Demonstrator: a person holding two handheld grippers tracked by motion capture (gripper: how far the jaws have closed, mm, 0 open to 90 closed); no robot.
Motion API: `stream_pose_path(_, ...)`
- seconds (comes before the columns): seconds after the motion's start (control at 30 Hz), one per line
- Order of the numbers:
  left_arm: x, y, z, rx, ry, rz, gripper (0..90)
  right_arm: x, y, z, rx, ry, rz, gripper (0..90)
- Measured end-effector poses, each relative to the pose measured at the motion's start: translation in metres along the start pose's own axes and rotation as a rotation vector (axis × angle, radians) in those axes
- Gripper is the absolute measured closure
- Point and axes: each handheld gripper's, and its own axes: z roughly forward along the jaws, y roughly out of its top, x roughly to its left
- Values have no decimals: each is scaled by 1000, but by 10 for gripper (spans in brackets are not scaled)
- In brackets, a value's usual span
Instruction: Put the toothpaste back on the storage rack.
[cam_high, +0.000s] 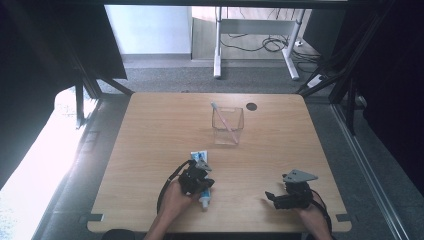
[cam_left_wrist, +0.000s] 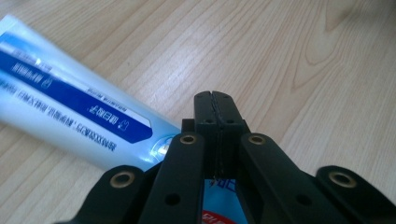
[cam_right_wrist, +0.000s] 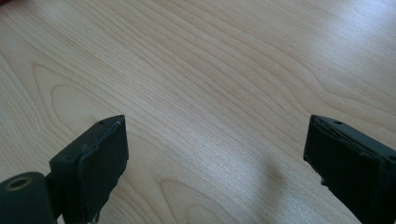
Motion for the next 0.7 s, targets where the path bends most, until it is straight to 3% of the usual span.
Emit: stream_pose_path(0.7, 14, -21, -21, 37, 33, -15, 897, 0, 0, 1, 2, 1, 3, 70)
